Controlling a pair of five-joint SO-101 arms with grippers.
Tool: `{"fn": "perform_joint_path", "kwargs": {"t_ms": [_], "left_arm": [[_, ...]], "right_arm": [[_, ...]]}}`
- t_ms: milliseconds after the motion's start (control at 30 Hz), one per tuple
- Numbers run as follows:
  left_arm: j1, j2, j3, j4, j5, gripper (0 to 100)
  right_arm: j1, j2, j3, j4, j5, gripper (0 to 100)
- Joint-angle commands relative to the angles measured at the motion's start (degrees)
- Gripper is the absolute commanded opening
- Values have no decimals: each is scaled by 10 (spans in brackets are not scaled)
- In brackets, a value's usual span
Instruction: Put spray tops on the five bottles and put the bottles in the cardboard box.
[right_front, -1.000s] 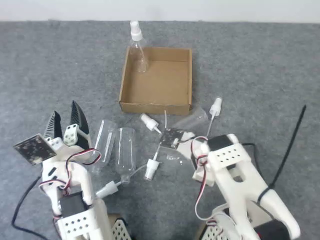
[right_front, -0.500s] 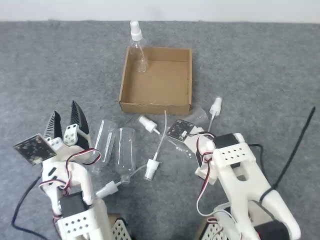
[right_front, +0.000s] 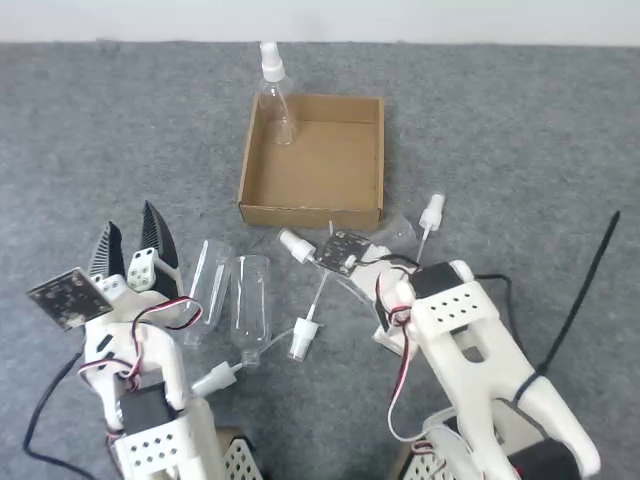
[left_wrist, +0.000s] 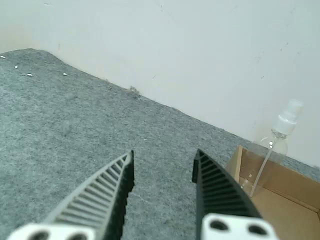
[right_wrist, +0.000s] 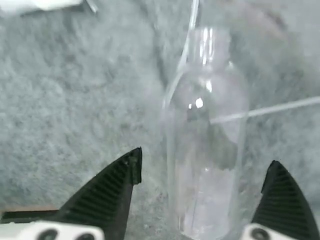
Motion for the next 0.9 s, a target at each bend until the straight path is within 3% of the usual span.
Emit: {"fn": "perform_joint_path", "kwargs": {"t_ms": [0,500,867], "left_arm": [[-2,-9,-5,-23,-3,177],[-4,-9,-5,-23,-3,177],[-4,-9,-5,-23,-3,177]], "right_arm": [[-33,-21,-38,-23,-11,340],[-48,-17,-39,-74,-11,339],[-46,135,-134,-70,-11,339]]}}
